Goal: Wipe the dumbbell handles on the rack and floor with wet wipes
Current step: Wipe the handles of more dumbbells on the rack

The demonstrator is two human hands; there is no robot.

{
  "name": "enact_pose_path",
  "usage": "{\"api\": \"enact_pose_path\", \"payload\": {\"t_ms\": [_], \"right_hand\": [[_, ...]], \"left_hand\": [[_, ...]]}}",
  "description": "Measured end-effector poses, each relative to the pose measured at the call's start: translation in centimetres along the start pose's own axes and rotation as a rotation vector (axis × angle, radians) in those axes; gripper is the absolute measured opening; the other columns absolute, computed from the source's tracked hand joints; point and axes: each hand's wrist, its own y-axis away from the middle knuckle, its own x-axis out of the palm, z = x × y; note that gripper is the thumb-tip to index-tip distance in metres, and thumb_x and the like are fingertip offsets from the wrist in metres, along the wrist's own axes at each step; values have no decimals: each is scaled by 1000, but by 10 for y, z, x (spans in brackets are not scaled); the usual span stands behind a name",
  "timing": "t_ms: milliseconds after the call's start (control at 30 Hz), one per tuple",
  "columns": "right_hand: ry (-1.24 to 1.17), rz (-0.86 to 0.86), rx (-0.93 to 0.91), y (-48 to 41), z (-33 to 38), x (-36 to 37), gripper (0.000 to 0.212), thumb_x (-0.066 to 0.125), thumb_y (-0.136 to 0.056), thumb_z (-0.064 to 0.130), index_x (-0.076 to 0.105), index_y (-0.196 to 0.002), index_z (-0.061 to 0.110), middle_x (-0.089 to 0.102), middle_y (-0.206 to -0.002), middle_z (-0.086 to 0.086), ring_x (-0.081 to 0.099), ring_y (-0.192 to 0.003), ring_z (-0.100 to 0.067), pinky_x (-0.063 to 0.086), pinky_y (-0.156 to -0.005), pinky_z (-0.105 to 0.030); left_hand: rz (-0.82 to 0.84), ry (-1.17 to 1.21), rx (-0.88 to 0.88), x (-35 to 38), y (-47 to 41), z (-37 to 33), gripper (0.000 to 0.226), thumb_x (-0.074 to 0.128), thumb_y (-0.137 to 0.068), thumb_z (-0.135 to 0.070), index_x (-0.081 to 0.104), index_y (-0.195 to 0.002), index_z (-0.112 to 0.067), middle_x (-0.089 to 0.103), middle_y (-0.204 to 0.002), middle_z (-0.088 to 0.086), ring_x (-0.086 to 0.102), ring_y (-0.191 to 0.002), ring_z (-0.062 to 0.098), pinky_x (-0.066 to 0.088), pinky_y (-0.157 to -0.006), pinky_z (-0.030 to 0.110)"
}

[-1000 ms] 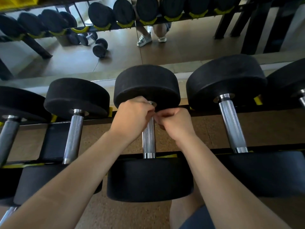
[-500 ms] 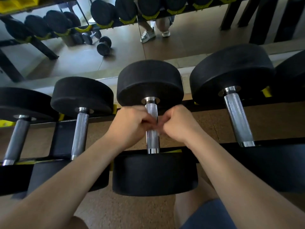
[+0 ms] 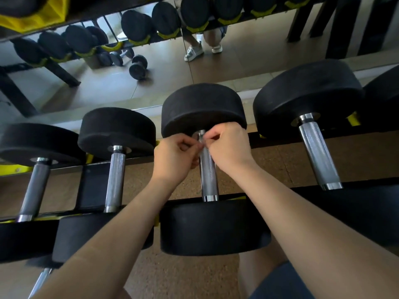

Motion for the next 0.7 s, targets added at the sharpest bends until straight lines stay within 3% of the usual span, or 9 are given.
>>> {"api": "enact_pose_path", "payload": {"t_ms": [67,133,267,433,500,600,633,700], "right_hand": [[103,48,-119,3,-2,-3,16,64,-86,7,76,-77,12,73,-82,-1,67,-74,-13,57,-71,-33],[148,68,-173,4,-7,-6,12,66,-89,14,77,-84,15,72,-89,0,65,-79,-14,55,-72,-31],[155,5,-215,11,-13,-3,16,65,-91,21,75,-103,20,66,-105,0,60,-96,-14,48,-83,-27],[-72,-15,-2,9,-18,-3,14,66,-89,14,73,-100,17,71,-97,4,63,-87,-4,50,-80,-16],[-207,30,127,11,-20,-5,17,65,-89,12,72,-102,19,70,-98,7,63,-91,-3,49,-79,-15],[-149,100,145,29,-19,-19,23,60,-92,13,69,-111,23,67,-106,10,59,-97,0,40,-78,-11],[-124,133,116,43,-17,-27,23,60,-93,17,68,-113,25,66,-106,13,58,-95,3,39,-78,-10],[-161,181,16,77,-15,-41,18,57,-94,28,67,-108,30,64,-101,17,58,-92,5,44,-77,-9]], "left_hand": [[-1,133,-121,0,1,1,5,71,-86,-17,71,-81,-15,70,-68,3,66,-55,9,52,-54,20],[-34,194,-157,2,-1,-1,4,71,-86,-15,74,-83,-13,72,-70,1,69,-62,11,55,-59,23],[-143,-219,171,1,-6,-10,10,68,-88,-19,77,-91,-19,73,-84,-7,65,-76,4,50,-73,19],[-84,-434,433,-1,2,-20,12,69,-86,-32,77,-85,-23,71,-72,-4,64,-64,11,47,-56,27],[-86,-542,556,-1,-4,-21,6,72,-83,-28,75,-83,-24,67,-69,-3,63,-62,15,37,-53,22],[-39,-745,722,5,-11,-30,9,79,-74,-19,71,-69,-18,59,-64,1,60,-54,22,30,-51,20],[-31,-831,788,7,-13,-32,11,80,-73,-18,69,-68,-17,59,-67,1,61,-56,24,30,-50,22],[119,-1035,814,8,-12,-41,8,65,-89,-24,70,-84,-19,63,-85,0,65,-78,22,36,-58,28]]}}
